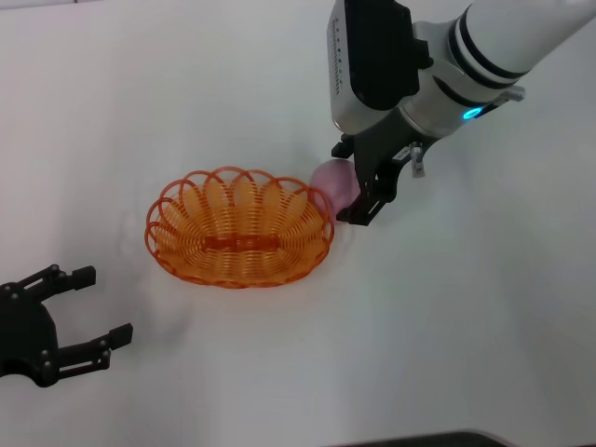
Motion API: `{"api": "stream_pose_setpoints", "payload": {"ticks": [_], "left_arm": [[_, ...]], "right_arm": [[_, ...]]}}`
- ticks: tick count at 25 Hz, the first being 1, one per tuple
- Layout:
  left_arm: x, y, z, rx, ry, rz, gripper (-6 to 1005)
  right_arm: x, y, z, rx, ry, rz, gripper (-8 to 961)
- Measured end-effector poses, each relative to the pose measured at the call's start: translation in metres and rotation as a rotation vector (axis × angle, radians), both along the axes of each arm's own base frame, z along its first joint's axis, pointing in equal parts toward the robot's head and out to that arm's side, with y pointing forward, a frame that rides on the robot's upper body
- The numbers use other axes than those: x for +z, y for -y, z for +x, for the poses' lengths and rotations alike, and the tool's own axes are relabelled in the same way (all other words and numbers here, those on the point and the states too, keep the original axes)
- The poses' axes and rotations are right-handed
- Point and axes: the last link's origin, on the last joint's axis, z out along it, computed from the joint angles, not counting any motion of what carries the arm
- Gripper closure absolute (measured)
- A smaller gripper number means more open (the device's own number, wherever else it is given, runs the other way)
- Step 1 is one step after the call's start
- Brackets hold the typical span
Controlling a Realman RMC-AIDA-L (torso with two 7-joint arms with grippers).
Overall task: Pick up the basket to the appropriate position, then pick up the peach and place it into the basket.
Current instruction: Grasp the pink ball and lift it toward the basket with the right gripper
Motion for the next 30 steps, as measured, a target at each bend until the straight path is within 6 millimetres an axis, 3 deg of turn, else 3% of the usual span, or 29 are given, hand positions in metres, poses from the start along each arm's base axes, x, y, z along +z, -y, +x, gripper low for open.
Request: {"api": "stream_pose_setpoints", "payload": {"ticks": [12,22,30], "left_arm": [[0.0000,0.0000,-0.0001,0.002,0.000,-0.001,112],[0.0000,-0.0001,0.0000,0.004,0.002,0.000,111],[0.0001,-0.0002,0.0000,0.004,0.002,0.000,111]], "right_arm": [[-0.0025,-0.0013,-0.0008,-0.007,-0.002,0.014,176],[-0.0023,-0.0009,-0.0005,-0.008,0.000,0.012,611],[-0.0024,0.0002,-0.0001,-0.011,0.003,0.005,702]]}}
